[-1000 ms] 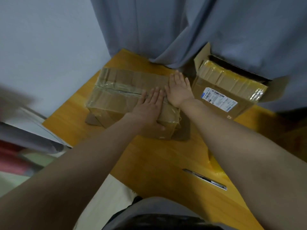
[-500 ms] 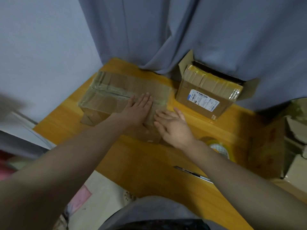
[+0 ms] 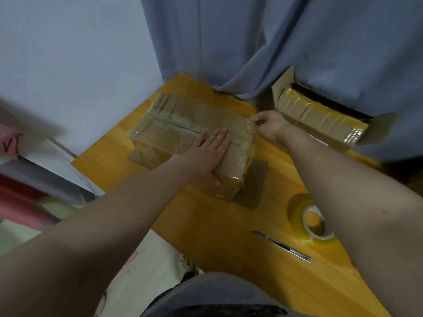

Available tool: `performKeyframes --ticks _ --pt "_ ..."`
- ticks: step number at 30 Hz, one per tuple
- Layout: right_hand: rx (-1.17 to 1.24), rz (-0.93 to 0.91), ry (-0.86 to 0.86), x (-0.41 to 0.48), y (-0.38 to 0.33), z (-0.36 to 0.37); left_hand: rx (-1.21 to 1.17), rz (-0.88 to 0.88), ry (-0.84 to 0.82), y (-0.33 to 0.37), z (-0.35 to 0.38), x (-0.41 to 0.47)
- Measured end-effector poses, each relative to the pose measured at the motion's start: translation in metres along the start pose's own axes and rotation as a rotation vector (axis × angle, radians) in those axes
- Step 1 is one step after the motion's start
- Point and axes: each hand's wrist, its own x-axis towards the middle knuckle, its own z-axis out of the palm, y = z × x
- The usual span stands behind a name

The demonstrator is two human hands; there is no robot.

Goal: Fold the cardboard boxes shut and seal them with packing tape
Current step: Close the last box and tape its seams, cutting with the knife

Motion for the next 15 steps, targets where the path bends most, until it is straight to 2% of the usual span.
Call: performKeyframes --ticks 3,7,9,11,13,15 --pt "-0.02 0.024 -0.057 0.001 -0.003 -0.005 -0.005 0.005 -0.008 -0.001 -0.002 0.002" --pt "-0.057 -0.011 -0.014 -0.005 0.001 0.004 0.075 0.011 -0.01 -0.02 -0.004 -0.008" --pt "-0.138 -0.053 0.016 -0.017 0.001 0.016 0.14 -0.054 0.033 -0.039 -0.005 -0.023" --pt "-0.229 -0.115 0.065 -0.032 -0.001 0.03 0.147 -0.168 0.146 -0.056 -0.004 -0.043" --pt "-0.19 -0.187 0.117 -0.045 0.0 0.041 -0.043 -0.224 0.338 -0.064 0.006 -0.061" --pt "-0.109 -0.274 0.121 -0.055 0.004 0.048 -0.34 -0.235 0.468 -0.064 0.019 -0.078"
